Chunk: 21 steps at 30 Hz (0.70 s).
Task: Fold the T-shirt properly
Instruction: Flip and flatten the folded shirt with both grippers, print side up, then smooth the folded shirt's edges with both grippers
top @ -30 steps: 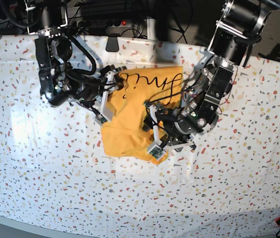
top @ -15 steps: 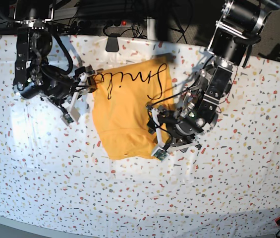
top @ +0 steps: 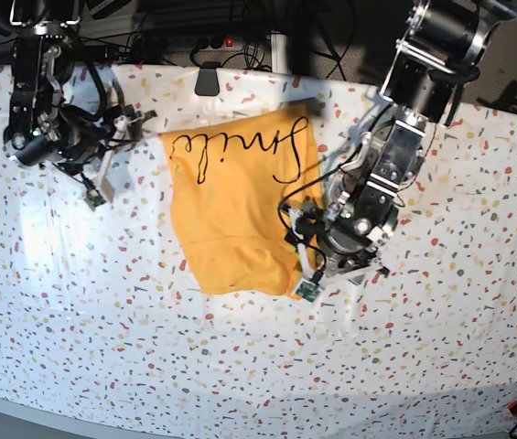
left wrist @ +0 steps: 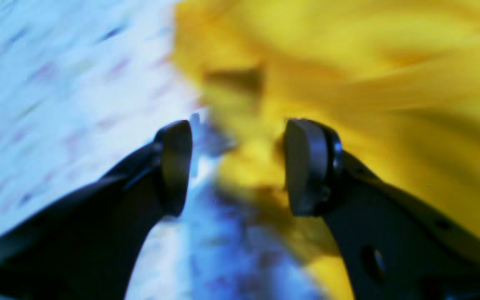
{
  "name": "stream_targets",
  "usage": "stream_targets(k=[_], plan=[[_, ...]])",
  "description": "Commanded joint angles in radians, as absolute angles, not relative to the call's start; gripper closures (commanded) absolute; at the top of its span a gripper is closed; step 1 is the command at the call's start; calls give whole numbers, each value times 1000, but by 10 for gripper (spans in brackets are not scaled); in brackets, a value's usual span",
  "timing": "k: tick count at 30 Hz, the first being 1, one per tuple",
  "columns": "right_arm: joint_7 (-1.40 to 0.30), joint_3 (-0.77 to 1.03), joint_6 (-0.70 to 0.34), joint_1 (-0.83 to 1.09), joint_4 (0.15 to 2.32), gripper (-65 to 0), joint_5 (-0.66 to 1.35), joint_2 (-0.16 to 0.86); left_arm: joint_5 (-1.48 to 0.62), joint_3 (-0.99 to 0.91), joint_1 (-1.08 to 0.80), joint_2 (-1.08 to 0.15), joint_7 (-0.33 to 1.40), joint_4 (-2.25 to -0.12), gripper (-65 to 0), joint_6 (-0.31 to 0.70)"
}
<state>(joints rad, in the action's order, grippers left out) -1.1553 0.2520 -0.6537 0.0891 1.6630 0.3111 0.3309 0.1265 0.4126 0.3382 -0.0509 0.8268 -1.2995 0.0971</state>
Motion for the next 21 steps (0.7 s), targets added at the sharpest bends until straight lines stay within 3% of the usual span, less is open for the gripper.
stream_targets(k=[1, 6, 11, 16, 21], plan=[[-1137, 287, -643, 54, 1680, -310, 318, 349, 181, 408, 386, -53, 820, -1318, -344, 67], [-1137, 408, -643, -55, 1680, -310, 472, 349, 243, 408, 443, -53, 851, -1324, -344, 51], [-1137, 410, -662, -155, 1680, -310, 722, 344, 241, 408, 495, -53, 879, -1325, -344, 49], [-1137, 309, -698, -181, 1680, -310, 968, 332, 124, 408, 516, -53, 973, -1328, -344, 67], [-1137, 139, -698, -183, 1677, -310, 934, 304, 35, 408, 504, -53, 968, -1328, -344, 110]])
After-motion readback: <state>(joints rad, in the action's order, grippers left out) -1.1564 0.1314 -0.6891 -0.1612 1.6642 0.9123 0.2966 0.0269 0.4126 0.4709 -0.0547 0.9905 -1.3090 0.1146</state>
